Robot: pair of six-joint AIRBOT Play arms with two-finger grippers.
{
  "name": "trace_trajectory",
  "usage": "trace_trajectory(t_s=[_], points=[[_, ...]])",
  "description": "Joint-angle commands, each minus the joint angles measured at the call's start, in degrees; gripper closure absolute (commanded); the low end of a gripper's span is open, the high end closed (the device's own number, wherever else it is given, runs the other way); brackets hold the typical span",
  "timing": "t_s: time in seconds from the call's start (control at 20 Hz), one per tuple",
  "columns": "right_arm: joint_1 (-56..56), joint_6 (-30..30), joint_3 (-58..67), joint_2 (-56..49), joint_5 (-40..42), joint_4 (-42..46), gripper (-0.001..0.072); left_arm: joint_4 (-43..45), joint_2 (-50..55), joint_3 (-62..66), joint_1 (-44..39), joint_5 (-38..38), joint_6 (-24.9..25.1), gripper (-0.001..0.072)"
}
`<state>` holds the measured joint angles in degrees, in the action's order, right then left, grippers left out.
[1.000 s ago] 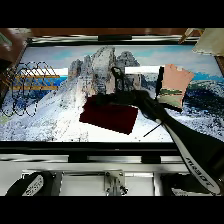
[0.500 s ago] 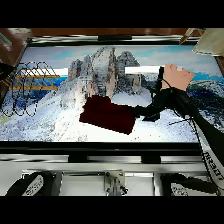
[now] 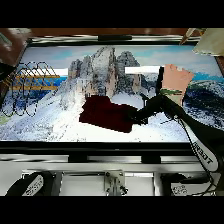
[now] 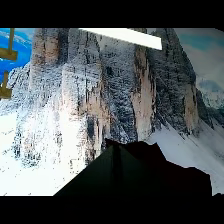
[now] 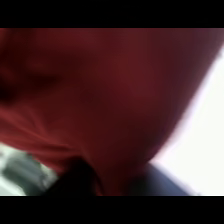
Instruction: Fold the shirts.
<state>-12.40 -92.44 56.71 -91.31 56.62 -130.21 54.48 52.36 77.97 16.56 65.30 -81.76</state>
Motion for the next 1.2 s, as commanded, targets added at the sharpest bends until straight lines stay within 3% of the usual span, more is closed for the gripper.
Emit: trace_trajectory(t_s=[0.0, 0.1, 0.15, 0.25, 0.35, 0.65, 0.95, 1.15], points=[[-0.2, -2.3, 1.2, -0.8, -3.8, -1.8, 0.0641, 0.0, 0.0, 0.0, 0.1, 0.0, -0.2, 0.0673], [0.2, -11.7, 6.2, 0.7, 5.0, -3.2, 0.0641, 0.0, 0.0, 0.0, 0.1, 0.0, -0.6, 0.0673], [0.7, -12.5, 9.6, 2.1, 10.5, -3.2, 0.0640, 0.0, 0.0, 0.0, 0.1, 0.0, -0.6, 0.0673], [2.4, -11.2, 18.1, 6.6, 20.7, -3.4, 0.0641, 0.0, 0.0, 0.0, 0.0, -0.1, -0.6, 0.0673], [4.9, -6.3, 27.3, 12.4, 24.4, -2.7, 0.0641, 0.0, 0.0, 0.0, -0.3, -0.1, -0.6, 0.0673], [14.9, 4.9, 48.2, 24.1, 19.3, 4.9, 0.0642, 0.0, 0.1, -0.1, -3.8, -0.1, 0.1, 0.0673], [20.2, 5.2, 50.7, 21.9, 11.7, 7.3, 0.0642, 0.0, 0.9, -0.1, -5.7, 0.0, 0.0, 0.0673], [20.2, 5.2, 50.7, 14.6, -3.1, 18.5, 0.0642, 0.0, 1.1, -0.1, -5.6, -0.1, 0.1, 0.0673]])
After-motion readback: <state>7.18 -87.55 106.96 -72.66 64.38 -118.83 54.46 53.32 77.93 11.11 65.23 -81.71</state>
